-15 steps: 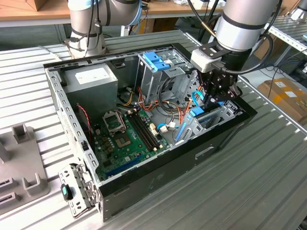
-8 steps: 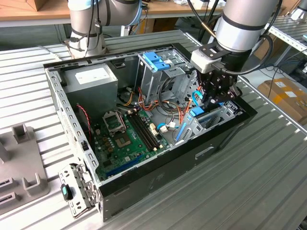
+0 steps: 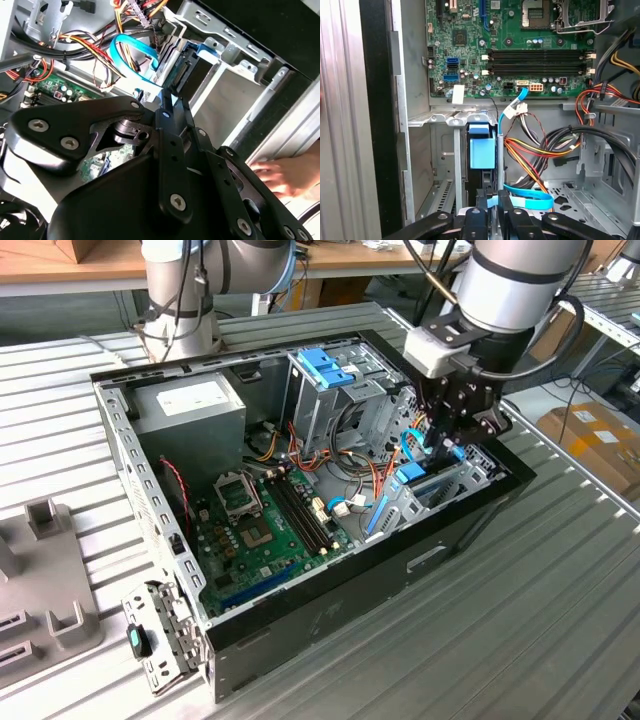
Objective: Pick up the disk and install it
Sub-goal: 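Insert the first disk wire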
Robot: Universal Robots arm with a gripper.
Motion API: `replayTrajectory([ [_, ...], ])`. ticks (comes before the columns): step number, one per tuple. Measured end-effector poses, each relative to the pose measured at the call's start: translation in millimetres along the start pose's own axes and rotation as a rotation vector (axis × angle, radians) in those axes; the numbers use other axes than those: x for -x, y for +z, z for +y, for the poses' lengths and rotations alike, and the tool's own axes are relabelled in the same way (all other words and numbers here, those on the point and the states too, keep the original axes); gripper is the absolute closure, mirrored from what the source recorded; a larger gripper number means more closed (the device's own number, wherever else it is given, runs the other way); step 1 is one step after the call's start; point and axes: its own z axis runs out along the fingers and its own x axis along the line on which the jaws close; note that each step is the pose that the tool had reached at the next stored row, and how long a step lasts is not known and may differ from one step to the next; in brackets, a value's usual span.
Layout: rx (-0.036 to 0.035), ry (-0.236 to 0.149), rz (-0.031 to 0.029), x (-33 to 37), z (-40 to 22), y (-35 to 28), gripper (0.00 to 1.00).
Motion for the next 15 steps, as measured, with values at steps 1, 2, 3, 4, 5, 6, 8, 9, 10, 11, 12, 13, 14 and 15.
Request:
replayTrajectory([
  [1,0.0000,0.000,0.0000,-0.1,-0.2,-1.4,0.76],
  [2,0.0001,0.000,-0.0001,-0.1,-0.3,-2.2,0.76],
  [3,0.0000,0.000,-0.0003,-0.1,-0.3,-2.3,0.76],
  [4,0.0000,0.000,-0.0003,-0.1,-0.3,-2.3,0.76],
  [5,0.0000,0.000,-0.0003,-0.1,-0.3,-2.3,0.76],
  [6,0.0000,0.000,0.0000,0.0,-0.4,-2.5,0.76],
  [8,0.0000,0.000,0.0000,0.0,-0.4,-2.5,0.76],
  [9,0.0017,0.000,0.0000,0.0,-0.3,-2.4,0.76],
  [10,0.0199,-0.001,0.0005,0.1,-0.3,-2.2,0.76],
  [11,0.0370,-0.001,0.0011,0.0,-0.4,-1.9,0.76],
  [12,0.0498,-0.002,0.0016,0.0,-0.4,-1.8,0.76],
  [13,0.0653,-0.003,0.0019,0.1,-0.5,-1.7,0.76],
  [14,0.0745,-0.003,0.0023,0.1,-0.6,-1.7,0.76],
  [15,0.0822,-0.003,0.0023,0.1,-0.5,-1.6,0.76],
])
